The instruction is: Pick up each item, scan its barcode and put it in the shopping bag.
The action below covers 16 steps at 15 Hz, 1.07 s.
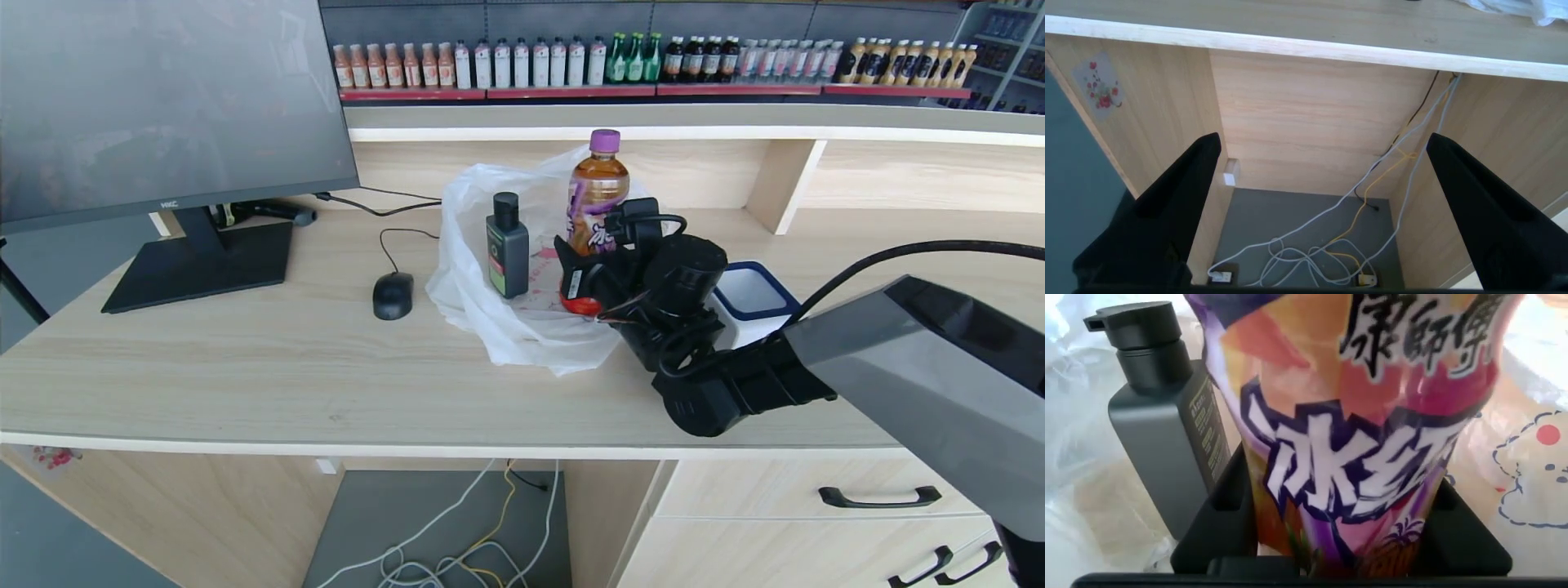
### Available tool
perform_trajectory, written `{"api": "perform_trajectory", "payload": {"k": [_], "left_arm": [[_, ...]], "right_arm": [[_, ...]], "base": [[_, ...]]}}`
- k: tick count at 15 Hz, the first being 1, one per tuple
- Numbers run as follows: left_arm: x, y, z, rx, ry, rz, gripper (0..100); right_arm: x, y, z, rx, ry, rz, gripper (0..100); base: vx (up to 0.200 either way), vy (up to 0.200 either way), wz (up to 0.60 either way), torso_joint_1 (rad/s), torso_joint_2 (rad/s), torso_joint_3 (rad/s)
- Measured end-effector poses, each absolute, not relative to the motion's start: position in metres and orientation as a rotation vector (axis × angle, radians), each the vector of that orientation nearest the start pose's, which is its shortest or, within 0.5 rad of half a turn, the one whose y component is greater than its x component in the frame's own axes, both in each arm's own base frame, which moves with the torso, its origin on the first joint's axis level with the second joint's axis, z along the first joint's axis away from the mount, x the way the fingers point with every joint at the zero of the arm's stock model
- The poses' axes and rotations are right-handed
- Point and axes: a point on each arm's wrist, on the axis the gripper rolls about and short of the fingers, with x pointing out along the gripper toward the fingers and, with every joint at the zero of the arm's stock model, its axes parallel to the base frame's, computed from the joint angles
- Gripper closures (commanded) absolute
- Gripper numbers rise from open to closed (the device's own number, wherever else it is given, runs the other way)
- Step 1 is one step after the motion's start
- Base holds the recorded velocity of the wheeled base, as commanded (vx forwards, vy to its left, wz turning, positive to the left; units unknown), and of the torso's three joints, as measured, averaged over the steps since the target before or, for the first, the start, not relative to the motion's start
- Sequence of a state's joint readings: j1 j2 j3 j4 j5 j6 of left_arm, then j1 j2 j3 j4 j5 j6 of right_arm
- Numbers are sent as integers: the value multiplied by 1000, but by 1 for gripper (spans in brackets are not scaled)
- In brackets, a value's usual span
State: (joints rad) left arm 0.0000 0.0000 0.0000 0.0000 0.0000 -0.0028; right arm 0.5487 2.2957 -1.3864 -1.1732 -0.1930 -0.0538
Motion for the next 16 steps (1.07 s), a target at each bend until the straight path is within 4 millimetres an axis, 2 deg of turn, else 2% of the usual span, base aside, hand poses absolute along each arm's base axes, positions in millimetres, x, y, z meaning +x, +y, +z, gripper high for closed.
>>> {"api": "perform_trajectory", "payload": {"k": [16], "left_arm": [[-23, 0, 75, -3, 0, 0, 0]], "right_arm": [[403, 242, 138, 27, -210, 349, 100]], "base": [[0, 0, 0, 0, 0, 0]]}}
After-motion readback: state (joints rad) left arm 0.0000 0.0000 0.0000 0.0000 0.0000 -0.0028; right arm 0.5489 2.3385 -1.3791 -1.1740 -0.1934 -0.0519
